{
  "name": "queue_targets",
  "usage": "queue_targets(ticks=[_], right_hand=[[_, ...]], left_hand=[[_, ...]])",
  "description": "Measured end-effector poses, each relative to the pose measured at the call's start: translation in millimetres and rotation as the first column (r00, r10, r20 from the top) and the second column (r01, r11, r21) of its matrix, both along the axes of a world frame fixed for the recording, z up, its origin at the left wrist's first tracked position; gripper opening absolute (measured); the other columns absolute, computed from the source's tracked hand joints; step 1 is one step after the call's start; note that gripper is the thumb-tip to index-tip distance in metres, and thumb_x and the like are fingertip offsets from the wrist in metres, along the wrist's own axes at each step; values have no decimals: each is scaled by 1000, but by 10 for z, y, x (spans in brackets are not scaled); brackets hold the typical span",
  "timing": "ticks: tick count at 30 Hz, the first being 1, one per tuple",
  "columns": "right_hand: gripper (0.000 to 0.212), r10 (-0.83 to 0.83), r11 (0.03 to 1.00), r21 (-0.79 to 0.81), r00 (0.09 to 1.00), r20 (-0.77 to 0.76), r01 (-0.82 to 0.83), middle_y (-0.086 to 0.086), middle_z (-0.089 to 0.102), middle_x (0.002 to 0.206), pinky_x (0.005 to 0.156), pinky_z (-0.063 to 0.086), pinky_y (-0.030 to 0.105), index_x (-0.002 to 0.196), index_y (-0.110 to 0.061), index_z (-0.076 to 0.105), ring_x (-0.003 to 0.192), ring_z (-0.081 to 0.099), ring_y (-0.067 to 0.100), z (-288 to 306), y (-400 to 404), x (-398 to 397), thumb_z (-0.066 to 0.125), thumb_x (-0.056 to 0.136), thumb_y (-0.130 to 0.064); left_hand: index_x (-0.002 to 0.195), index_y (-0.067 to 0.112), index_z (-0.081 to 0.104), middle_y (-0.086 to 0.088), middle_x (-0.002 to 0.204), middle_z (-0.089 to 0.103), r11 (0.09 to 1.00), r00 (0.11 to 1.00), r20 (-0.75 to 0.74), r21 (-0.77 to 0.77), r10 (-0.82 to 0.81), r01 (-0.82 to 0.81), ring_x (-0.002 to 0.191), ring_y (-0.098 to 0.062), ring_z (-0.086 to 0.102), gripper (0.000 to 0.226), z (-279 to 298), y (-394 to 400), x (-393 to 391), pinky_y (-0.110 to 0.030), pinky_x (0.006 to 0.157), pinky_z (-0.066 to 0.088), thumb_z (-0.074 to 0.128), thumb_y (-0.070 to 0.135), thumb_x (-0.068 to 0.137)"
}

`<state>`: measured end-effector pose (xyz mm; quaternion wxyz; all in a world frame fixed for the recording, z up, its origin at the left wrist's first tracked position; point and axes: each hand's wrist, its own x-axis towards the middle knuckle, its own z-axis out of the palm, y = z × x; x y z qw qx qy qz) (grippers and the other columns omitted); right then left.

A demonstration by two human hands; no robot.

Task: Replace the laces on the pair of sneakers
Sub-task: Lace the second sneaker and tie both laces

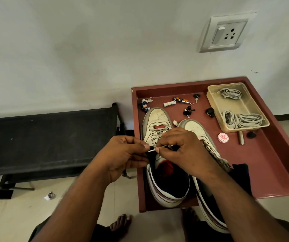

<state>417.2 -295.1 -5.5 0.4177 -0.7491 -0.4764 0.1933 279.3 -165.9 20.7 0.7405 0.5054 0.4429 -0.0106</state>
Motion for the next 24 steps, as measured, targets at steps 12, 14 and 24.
queue_targets(ticks=[12, 14, 24], right_hand=[[12, 24, 989, -147, 997, -74, -35, -16, 67, 82, 76, 41, 7, 75, -28, 73, 90, 57, -3, 0, -15, 50, 74, 78, -17], [12, 39, 986, -156, 995, -93, -54, -16, 66, 78, 69, 39, 4, 74, -25, 72, 85, 58, -3, 22, -15, 50, 72, 78, -14], [5, 21, 979, -200, 997, -79, -36, -16, 64, 79, 72, 38, 7, 79, -24, 73, 82, 58, -6, 19, -10, 65, 71, 82, -20]], left_hand=[[93, -1, 71, -20, 92, 74, 1000, 1000, 19, -20, 6, -6, 75, -26, 73, 11, -10, 12, 31, -26, 55, 59, 69, 1, 82], [90, 0, 72, -18, 89, 74, 1000, 1000, 27, 5, -3, 3, 73, -24, 73, 8, -4, 14, 36, -25, 56, 58, 69, 1, 82], [90, 0, 72, -17, 89, 74, 994, 997, 53, 97, -50, 45, 72, -22, 72, 11, -2, 18, 31, -25, 58, 58, 71, 4, 80]])
